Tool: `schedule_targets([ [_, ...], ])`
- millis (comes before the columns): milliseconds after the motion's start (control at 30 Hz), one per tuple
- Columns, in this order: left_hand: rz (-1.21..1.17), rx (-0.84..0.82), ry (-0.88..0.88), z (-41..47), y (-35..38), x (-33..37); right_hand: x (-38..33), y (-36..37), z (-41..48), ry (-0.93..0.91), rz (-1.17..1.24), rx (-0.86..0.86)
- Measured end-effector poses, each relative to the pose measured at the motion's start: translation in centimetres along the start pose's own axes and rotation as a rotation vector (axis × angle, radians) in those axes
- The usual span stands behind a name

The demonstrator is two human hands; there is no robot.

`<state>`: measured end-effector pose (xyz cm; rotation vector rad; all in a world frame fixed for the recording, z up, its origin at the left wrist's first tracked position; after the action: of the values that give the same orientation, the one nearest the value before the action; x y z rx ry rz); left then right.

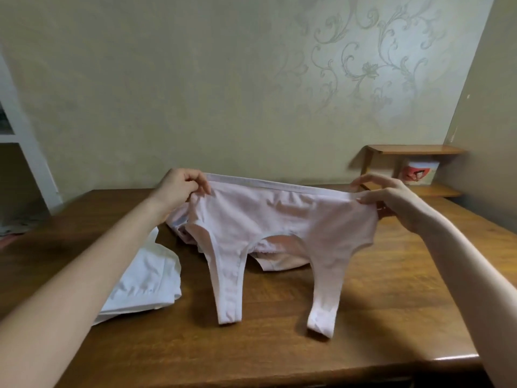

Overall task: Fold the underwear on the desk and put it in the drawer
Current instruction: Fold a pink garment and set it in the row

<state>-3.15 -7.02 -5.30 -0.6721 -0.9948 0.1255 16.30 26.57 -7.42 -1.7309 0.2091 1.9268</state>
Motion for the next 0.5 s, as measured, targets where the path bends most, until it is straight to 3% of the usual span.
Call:
schedule_targets([
  [100,0.310,0.126,0.064,-0.4,-0.7,2.4,-2.4,1.6,-0.8,-0.057,-0.031,-0.114],
  [167,0.499,0.163,0.238,-0.8,-0.6,5.2,-4.4,3.2,-1.5,-0.068,-0.005,-0.254],
  [233,0.523,0.119,0.404,-1.4,0.4,7.7,-6.5,5.7,-2.6,-0.071,-0.011,-0.469],
  [300,0.471,0.033,0.484,-1.9,1.8,9.5,-8.2,8.0,-3.3,-0.105,-0.064,-0.552],
  [500,0.284,-0.165,0.439,-2.6,5.2,12.6,-12.7,11.5,-1.4,-0.553,-0.498,-0.002],
])
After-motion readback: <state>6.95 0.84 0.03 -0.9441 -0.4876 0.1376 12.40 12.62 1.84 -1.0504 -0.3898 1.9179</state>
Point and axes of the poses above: each hand's wrist, its own z-axis towards the middle knuckle, its own y-axis out of the palm, x = y × z, the point moved 7 cm from there along z, towards the middle knuckle, and after that the axes turned 9 degrees about z, right-handed, at the moved point
